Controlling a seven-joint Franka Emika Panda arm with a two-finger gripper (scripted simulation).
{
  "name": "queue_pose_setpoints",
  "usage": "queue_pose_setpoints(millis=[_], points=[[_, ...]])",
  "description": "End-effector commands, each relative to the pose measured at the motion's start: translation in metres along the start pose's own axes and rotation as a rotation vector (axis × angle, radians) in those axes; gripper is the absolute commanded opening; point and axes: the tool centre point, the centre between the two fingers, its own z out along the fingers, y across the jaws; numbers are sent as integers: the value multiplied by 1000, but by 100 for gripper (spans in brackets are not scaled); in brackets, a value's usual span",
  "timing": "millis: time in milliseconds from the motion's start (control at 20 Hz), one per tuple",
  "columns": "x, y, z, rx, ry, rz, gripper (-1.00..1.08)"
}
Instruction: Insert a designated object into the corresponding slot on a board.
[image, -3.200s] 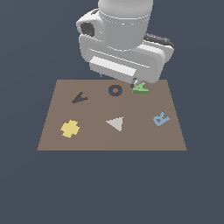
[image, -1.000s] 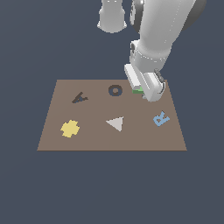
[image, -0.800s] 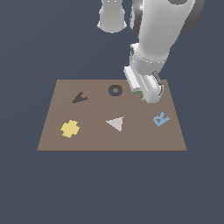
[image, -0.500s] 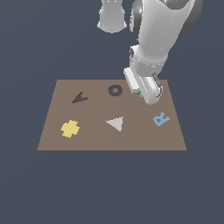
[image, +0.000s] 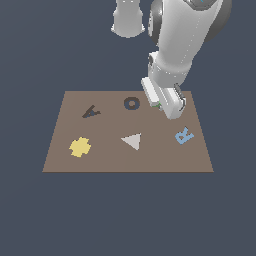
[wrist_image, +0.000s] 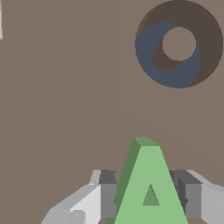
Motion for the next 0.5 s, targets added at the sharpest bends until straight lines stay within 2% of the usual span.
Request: queue_pose_setpoints(millis=[0,450], points=[[0,0,-3,0,0,0,-100],[7,2,-3,0,0,-12,-100]])
